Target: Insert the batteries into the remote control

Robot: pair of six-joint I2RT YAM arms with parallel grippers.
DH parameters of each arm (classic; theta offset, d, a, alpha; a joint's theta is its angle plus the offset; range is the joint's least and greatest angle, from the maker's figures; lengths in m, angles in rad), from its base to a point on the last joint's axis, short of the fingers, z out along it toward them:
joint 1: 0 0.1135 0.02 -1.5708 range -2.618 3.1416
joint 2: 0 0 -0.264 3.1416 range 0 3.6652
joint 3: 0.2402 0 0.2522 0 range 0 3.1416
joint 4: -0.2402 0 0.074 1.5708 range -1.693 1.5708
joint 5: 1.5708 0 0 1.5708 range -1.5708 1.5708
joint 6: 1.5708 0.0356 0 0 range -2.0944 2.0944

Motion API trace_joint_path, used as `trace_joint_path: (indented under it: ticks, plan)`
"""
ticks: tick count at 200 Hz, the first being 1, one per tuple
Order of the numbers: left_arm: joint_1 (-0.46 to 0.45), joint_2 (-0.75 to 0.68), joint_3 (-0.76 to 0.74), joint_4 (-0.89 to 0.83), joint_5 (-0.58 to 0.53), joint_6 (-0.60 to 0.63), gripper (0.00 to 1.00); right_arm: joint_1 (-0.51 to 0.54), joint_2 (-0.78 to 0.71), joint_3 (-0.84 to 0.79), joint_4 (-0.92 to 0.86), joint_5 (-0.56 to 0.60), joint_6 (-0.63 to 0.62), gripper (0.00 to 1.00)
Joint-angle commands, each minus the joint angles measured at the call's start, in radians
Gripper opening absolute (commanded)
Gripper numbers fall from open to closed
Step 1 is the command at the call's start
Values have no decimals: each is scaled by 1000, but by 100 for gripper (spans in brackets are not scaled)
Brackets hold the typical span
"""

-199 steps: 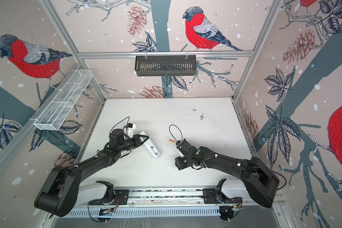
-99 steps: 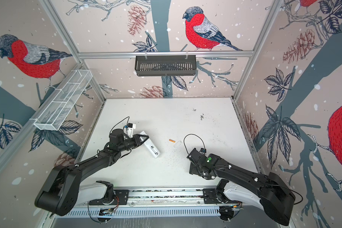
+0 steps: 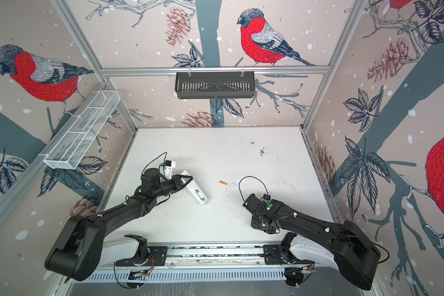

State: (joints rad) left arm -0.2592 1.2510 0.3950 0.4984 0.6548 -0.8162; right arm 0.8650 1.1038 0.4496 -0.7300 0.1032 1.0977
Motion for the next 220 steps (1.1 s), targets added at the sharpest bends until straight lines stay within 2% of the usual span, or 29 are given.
trace_joint_path:
  ticks: [1, 39, 98, 197, 220]
  plan:
    - [2, -4, -3, 63, 19, -5, 3, 24, 39, -60, 123, -55, -3, 33]
    - [2, -2, -2, 66, 19, -7, 3, 103, 24, -72, 103, -51, 51, 33]
    - [2, 3, -4, 75, 20, -12, 3, 160, 14, -52, 90, -50, 37, 30]
    - [2, -2, -4, 71, 22, -12, 3, 212, -23, -64, 47, -103, 67, 28]
    - [2, -5, -5, 72, 23, -14, 3, 222, -34, -39, 6, -103, 73, 31]
